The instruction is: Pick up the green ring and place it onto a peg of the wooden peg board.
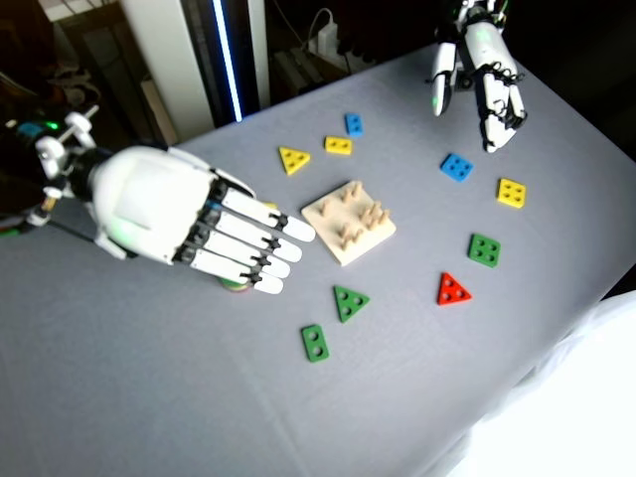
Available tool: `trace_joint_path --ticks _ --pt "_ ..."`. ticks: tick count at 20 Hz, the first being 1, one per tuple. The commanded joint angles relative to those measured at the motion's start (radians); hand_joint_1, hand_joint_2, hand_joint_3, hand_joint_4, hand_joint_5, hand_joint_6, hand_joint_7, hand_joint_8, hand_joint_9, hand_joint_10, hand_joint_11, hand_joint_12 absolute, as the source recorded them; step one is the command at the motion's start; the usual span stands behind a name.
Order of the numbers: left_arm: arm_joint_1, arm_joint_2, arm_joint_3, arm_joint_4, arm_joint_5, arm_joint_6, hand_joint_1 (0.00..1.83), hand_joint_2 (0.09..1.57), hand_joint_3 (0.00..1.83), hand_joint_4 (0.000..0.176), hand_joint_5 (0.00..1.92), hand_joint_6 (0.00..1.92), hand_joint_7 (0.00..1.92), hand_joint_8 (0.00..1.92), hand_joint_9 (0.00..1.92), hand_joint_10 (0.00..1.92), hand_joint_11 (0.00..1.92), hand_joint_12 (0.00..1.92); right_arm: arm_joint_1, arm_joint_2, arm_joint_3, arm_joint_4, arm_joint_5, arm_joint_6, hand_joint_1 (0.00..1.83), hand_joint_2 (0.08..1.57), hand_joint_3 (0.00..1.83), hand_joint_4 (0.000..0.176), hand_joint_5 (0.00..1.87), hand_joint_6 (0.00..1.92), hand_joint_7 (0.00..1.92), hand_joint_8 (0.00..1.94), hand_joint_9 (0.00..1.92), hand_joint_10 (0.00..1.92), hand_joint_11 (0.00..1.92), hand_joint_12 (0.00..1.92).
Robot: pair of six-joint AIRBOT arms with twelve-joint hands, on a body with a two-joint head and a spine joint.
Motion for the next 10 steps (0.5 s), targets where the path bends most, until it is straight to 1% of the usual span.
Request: trace_joint_path --ticks 1,2,3,4,5,6,7,8,9,10 --pt "-0.007 -0.003 0.001 0.014 -0.112 -0.005 0.81 1.05 0.01 0.083 0.61 0.0 0.31 0.0 0.18 0.02 0.0 0.7 0.008 -0.002 0.006 0.012 0.104 0.007 0.68 1.18 0.0 0.122 0.41 0.0 0.35 0.0 0.37 0.01 0.22 0.47" --pt "-0.007 -0.004 0.001 0.014 -0.112 -0.006 0.8 1.06 0.0 0.071 0.61 0.0 0.31 0.0 0.19 0.01 0.0 0.7 0.01 -0.002 0.007 0.007 0.096 0.007 0.69 1.15 0.0 0.117 0.39 0.0 0.35 0.0 0.38 0.01 0.22 0.48" --pt "-0.007 -0.004 0.001 0.014 -0.112 -0.006 0.77 1.07 0.0 0.07 0.61 0.0 0.3 0.0 0.19 0.01 0.0 0.67 0.011 -0.002 0.007 0.005 0.088 0.005 0.73 1.08 0.0 0.12 0.36 0.0 0.36 0.0 0.41 0.01 0.27 0.52" --pt "-0.007 -0.004 0.001 0.015 -0.112 -0.006 0.76 1.08 0.0 0.065 0.6 0.0 0.29 0.0 0.17 0.0 0.0 0.59 0.013 -0.004 0.007 0.001 0.073 -0.001 0.75 1.02 0.0 0.127 0.32 0.0 0.36 0.0 0.44 0.0 0.26 0.61" --pt "-0.007 -0.004 0.001 0.016 -0.112 -0.006 0.75 1.08 0.0 0.065 0.6 0.0 0.3 0.0 0.18 0.0 0.0 0.59 0.018 -0.007 0.007 -0.009 0.037 -0.015 0.77 0.98 0.0 0.121 0.3 0.0 0.35 0.0 0.45 0.0 0.24 0.69" --pt "-0.007 -0.004 0.002 0.016 -0.112 -0.007 0.75 1.08 0.0 0.059 0.6 0.0 0.3 0.0 0.18 0.0 0.0 0.59 0.028 -0.012 0.009 -0.022 -0.008 -0.03 0.8 0.97 0.0 0.113 0.29 0.0 0.35 0.0 0.47 0.0 0.26 0.72" --pt "-0.007 -0.004 0.002 0.016 -0.112 -0.007 0.76 1.08 0.0 0.06 0.6 0.0 0.31 0.0 0.19 0.0 0.0 0.64 0.033 -0.016 0.012 -0.033 -0.036 -0.035 0.84 0.94 0.0 0.112 0.29 0.0 0.35 0.0 0.47 0.0 0.24 0.72" --pt "-0.007 -0.003 0.002 0.016 -0.112 -0.007 0.79 1.08 0.0 0.057 0.6 0.0 0.31 0.0 0.19 0.0 0.0 0.65 0.038 -0.02 0.017 -0.045 -0.068 -0.036 0.87 0.93 0.0 0.114 0.29 0.0 0.35 0.0 0.47 0.0 0.24 0.73" --pt "-0.007 -0.003 0.002 0.017 -0.113 -0.008 0.8 1.07 0.0 0.048 0.6 0.0 0.3 0.0 0.19 0.0 0.0 0.61 0.04 -0.022 0.02 -0.052 -0.086 -0.036 0.87 0.91 0.0 0.143 0.26 0.0 0.33 0.0 0.45 0.0 0.2 0.78" --pt "-0.007 -0.005 0.002 0.017 -0.117 -0.011 0.8 1.08 0.0 0.039 0.59 0.0 0.3 0.0 0.18 0.0 0.0 0.59 0.042 -0.026 0.025 -0.06 -0.114 -0.036 0.96 0.87 0.0 0.157 0.27 0.0 0.34 0.01 0.45 0.01 0.21 0.8"
